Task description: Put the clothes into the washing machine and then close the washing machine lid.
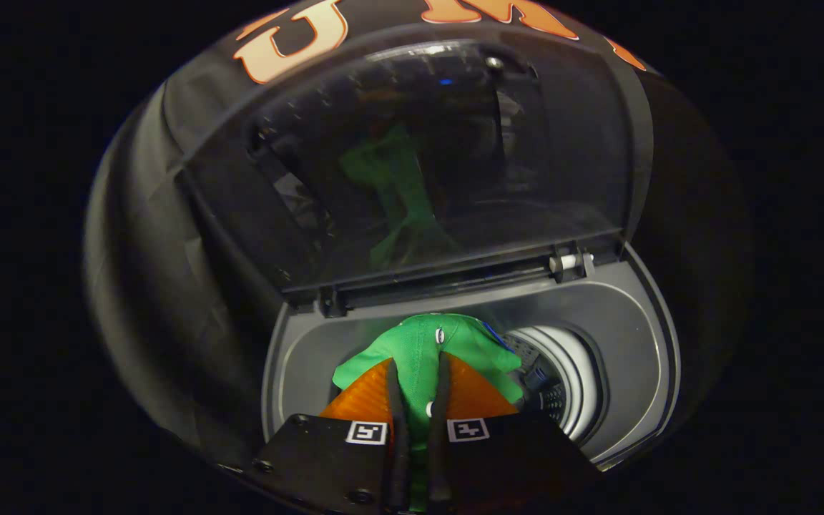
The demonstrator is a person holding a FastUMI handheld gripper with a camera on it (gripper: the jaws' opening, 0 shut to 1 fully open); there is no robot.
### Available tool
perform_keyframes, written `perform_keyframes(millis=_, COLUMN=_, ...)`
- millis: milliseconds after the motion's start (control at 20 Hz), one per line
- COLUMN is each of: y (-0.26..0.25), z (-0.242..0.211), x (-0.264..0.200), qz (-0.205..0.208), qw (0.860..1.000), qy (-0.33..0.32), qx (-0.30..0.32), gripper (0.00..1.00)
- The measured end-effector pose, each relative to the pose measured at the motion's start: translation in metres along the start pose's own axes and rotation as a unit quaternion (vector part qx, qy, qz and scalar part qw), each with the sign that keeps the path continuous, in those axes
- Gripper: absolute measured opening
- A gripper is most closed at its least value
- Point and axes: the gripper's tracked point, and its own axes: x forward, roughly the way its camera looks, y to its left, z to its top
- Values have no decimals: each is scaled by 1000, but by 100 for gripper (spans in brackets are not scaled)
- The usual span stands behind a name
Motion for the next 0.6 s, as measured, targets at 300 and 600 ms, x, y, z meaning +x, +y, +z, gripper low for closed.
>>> perform_keyframes(millis=300, y=-14, z=-38, x=29, qz=-24, qw=994, qy=99, qx=29, gripper=17)
perform_keyframes(millis=600, y=-18, z=-52, x=43, qz=-42, qw=987, qy=146, qx=47, gripper=17)
